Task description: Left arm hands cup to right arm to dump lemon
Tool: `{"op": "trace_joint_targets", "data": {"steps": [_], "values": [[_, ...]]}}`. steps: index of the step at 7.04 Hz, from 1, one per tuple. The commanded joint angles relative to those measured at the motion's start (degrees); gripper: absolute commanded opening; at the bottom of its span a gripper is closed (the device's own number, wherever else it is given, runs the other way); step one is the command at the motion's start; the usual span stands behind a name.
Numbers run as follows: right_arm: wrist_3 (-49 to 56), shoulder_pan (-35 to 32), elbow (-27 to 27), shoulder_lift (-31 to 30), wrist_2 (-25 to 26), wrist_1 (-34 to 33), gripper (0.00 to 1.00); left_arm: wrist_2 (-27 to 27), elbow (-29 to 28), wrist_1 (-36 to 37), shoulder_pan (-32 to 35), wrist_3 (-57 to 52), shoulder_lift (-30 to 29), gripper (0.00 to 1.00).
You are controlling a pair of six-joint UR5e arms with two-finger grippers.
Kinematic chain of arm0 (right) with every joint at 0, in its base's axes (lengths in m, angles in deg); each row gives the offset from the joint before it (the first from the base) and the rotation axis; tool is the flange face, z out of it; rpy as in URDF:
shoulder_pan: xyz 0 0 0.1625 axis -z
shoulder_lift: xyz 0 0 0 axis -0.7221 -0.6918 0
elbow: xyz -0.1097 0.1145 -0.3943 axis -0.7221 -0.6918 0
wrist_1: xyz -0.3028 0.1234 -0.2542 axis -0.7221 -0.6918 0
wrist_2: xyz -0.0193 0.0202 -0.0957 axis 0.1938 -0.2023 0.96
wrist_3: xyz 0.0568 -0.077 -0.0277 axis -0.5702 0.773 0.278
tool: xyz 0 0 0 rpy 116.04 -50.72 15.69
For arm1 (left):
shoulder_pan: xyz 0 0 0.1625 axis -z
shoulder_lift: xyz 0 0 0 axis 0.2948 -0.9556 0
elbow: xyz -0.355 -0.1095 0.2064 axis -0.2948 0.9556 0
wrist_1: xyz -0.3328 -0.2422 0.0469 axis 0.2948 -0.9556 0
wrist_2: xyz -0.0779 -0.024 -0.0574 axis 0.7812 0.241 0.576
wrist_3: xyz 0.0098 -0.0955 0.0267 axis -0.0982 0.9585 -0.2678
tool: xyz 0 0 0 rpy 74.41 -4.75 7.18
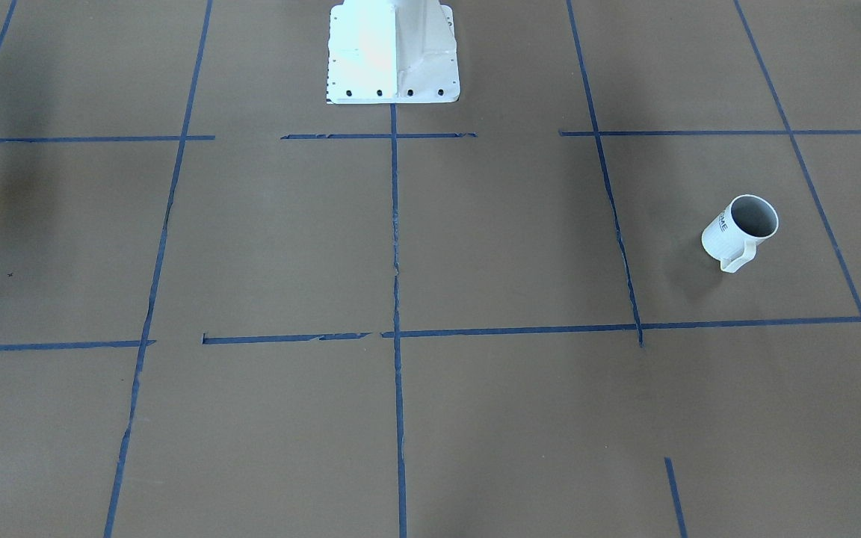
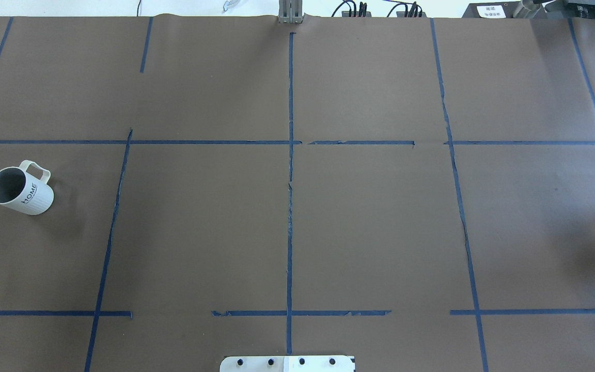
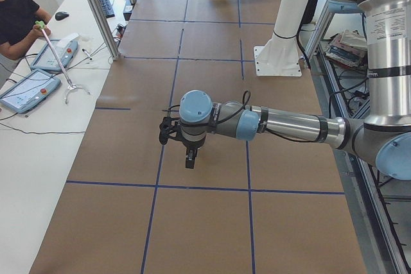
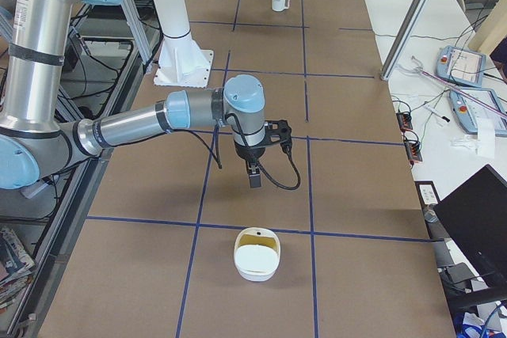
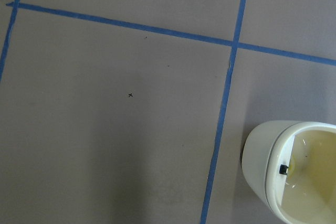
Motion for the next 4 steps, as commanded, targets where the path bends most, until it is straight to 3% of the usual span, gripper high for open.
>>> {"op": "trace_joint_targets", "data": {"steps": [1, 2, 4], "values": [[1.89, -0.52, -2.20, 0.10, -0.21, -1.52, 1.00, -0.41, 2.44, 10.86, 1.37, -9.54, 0.51, 1.00], [1.89, 1.05, -2.56, -0.42, -0.38, -1.78, 1.00, -0.58, 6.19, 14.56, 2.95, -9.58, 0.51, 1.00], [1.89, 1.42, -2.74, -2.78, -0.39, -1.35, 1.00, -4.08, 6.30, 14.86, 2.96, -9.93, 1.20, 1.00]]}}
